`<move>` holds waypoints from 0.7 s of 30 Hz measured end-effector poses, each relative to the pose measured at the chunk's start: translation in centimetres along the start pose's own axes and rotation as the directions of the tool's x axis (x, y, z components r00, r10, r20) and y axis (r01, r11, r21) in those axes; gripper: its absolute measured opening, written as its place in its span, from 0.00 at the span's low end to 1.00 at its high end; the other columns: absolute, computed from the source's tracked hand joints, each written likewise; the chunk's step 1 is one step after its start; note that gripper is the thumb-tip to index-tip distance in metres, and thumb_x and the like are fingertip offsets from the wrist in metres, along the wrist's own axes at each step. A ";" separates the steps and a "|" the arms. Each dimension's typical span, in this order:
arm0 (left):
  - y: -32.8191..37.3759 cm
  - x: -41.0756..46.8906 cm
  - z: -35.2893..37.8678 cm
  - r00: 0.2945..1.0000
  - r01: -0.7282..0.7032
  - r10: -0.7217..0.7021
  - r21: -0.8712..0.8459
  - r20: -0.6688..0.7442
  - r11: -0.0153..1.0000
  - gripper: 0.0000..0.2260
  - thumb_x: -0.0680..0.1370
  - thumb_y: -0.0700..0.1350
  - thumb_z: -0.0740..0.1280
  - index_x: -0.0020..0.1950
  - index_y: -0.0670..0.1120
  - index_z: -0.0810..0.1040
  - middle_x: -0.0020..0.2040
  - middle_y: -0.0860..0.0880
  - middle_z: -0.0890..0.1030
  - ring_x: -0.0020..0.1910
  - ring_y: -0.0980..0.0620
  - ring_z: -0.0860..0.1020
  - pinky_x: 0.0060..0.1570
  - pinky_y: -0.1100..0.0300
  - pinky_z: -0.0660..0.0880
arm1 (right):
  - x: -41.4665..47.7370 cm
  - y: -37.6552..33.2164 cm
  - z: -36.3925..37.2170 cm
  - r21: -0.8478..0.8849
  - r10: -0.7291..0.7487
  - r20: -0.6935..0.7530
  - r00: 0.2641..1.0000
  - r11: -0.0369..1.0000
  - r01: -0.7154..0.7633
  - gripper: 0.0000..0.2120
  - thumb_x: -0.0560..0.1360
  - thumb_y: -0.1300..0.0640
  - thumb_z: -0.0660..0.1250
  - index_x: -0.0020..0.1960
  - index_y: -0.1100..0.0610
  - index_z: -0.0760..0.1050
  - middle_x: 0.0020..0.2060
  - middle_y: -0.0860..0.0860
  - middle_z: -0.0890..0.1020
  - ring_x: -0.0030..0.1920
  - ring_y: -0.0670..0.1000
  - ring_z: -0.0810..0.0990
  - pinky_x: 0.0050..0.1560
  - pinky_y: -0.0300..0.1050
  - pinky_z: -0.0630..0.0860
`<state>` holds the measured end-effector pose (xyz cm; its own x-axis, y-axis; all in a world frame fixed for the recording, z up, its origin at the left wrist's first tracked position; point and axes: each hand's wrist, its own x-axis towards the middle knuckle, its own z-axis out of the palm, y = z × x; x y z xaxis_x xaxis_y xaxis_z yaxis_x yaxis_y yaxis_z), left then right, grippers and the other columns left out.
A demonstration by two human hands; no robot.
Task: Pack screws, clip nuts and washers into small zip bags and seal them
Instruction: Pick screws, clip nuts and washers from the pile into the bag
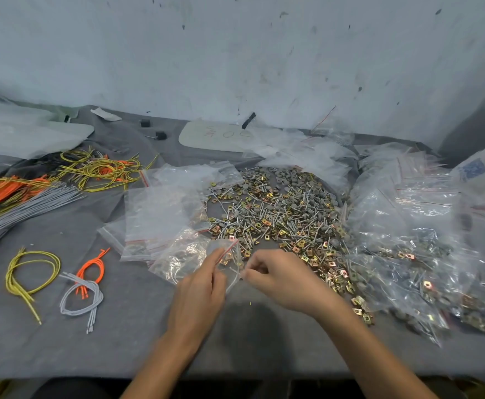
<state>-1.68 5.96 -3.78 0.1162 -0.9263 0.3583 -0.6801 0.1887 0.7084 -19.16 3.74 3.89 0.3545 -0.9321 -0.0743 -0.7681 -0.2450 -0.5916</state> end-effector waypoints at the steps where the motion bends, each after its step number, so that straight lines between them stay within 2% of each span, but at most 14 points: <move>1: 0.0 0.0 0.0 1.000 -0.001 0.001 -0.006 0.004 1.000 0.22 0.76 0.50 0.55 0.70 0.60 0.70 0.41 0.48 0.83 0.40 0.44 0.79 0.39 0.49 0.74 | 0.3 -0.5 0.6 -0.026 -0.008 -0.012 1.000 1.000 0.008 0.07 0.76 0.48 0.66 0.43 0.50 0.78 0.35 0.45 0.81 0.40 0.46 0.79 0.40 0.45 0.72; 5: -0.1 -0.1 0.1 1.000 0.002 -0.002 -0.008 0.001 1.000 0.21 0.78 0.49 0.58 0.70 0.53 0.76 0.50 0.47 0.86 0.48 0.40 0.81 0.44 0.48 0.77 | 1.7 -1.7 2.4 -0.153 0.000 -0.068 0.998 0.988 -0.010 0.10 0.76 0.47 0.61 0.45 0.52 0.76 0.41 0.50 0.83 0.47 0.57 0.81 0.49 0.52 0.77; 9: -0.3 0.0 0.3 0.999 0.014 -0.014 -0.010 -0.033 1.000 0.18 0.81 0.44 0.63 0.70 0.54 0.76 0.55 0.49 0.85 0.53 0.41 0.81 0.46 0.50 0.76 | 2.3 -1.5 3.8 -0.217 -0.041 -0.149 0.988 0.976 0.007 0.11 0.80 0.45 0.60 0.48 0.52 0.75 0.46 0.49 0.82 0.51 0.58 0.80 0.48 0.52 0.74; 13: -0.8 0.0 0.5 1.000 -0.010 0.010 -0.017 -0.028 1.000 0.22 0.77 0.49 0.58 0.70 0.55 0.75 0.49 0.48 0.85 0.46 0.42 0.81 0.41 0.52 0.75 | 1.9 -0.4 4.3 -0.207 -0.128 -0.110 0.986 0.973 0.103 0.09 0.81 0.46 0.61 0.53 0.48 0.77 0.50 0.47 0.82 0.54 0.55 0.79 0.49 0.51 0.74; 14: -1.0 -0.1 0.5 0.999 -0.015 0.014 -0.015 -0.036 1.000 0.22 0.77 0.50 0.57 0.70 0.56 0.75 0.47 0.49 0.85 0.45 0.43 0.81 0.39 0.54 0.72 | 1.7 -0.1 4.2 -0.162 -0.154 -0.089 0.984 0.977 0.138 0.09 0.81 0.47 0.62 0.54 0.48 0.78 0.49 0.47 0.82 0.53 0.53 0.79 0.49 0.51 0.74; 16: -1.2 -0.1 0.6 0.998 -0.023 0.022 -0.007 -0.056 1.000 0.22 0.77 0.53 0.55 0.70 0.59 0.73 0.42 0.51 0.84 0.41 0.47 0.79 0.37 0.57 0.66 | 1.2 0.4 3.8 -0.037 -0.191 -0.106 0.976 0.981 0.188 0.08 0.80 0.48 0.63 0.53 0.48 0.80 0.40 0.44 0.81 0.44 0.48 0.78 0.46 0.49 0.74; 18: -1.3 0.1 0.7 0.997 -0.038 0.039 0.015 -0.068 0.999 0.23 0.76 0.54 0.54 0.71 0.64 0.69 0.38 0.53 0.82 0.38 0.51 0.77 0.35 0.57 0.64 | 1.0 1.4 2.9 -0.003 -0.181 -0.155 0.971 0.983 0.183 0.07 0.79 0.49 0.65 0.49 0.49 0.80 0.33 0.42 0.76 0.37 0.44 0.74 0.43 0.48 0.73; 21: -1.3 0.2 0.7 0.994 -0.053 0.057 0.040 -0.088 0.998 0.23 0.77 0.51 0.55 0.70 0.70 0.66 0.35 0.55 0.79 0.37 0.52 0.75 0.33 0.56 0.65 | 0.9 3.4 1.1 -0.101 -0.108 -0.203 0.973 0.991 0.089 0.05 0.79 0.51 0.67 0.49 0.49 0.81 0.35 0.39 0.76 0.39 0.43 0.75 0.44 0.47 0.74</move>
<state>-1.30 5.27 -5.01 0.1408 -0.8817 0.4502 -0.7139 0.2247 0.6632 -20.86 2.40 0.94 0.3199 -0.9348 0.1542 -0.7834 -0.3525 -0.5118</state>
